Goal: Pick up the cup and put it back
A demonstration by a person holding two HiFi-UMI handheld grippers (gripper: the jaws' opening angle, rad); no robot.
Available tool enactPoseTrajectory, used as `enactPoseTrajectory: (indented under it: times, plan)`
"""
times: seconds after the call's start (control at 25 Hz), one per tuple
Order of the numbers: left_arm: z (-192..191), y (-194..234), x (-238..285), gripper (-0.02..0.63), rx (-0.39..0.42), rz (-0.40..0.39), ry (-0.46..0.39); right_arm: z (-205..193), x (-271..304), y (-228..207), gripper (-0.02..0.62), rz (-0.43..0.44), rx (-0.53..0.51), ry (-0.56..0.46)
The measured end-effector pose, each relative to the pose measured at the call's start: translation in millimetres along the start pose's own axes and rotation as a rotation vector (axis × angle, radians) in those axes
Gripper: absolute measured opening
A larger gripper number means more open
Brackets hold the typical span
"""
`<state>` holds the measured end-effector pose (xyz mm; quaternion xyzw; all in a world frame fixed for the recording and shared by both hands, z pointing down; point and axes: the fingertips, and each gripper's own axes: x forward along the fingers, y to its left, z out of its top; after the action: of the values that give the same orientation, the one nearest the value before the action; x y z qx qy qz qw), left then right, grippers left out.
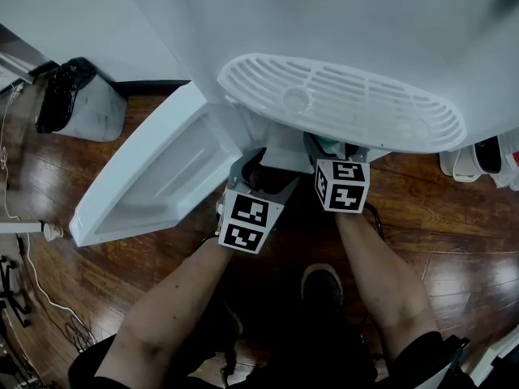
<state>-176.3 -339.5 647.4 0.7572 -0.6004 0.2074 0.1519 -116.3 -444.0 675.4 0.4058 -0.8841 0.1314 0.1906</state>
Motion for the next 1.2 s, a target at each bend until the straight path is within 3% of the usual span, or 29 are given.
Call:
enactPoseTrajectory:
  times: [0.4, 0.56, 0.72, 1.2]
  plan:
    - [4.0, -14.5, -16.7, 0.431, -0.003, -0.027, 0.001, 10.1, -37.3, 10.3, 0.365, 0.055, -0.023, -0.013]
    - [10.9, -26.1, -32.8, 0.316, 0.005, -0.07, -0.002, 12.5, -62.3, 13.3, 0.366, 0.057, -0.012, -0.011]
    - [33.0, -25.4, -53.9, 0.201, 0.004, -0.054, -0.04, 26.2, -91.2, 16.5, 0.367, 0.075, -0.001, -0.027]
    - [90.5, -37.8, -117.3, 0.163, -0.021, 0.019, -0.163, 87.3, -176.0, 40.8, 0.367, 0.168, -0.037, -0.102]
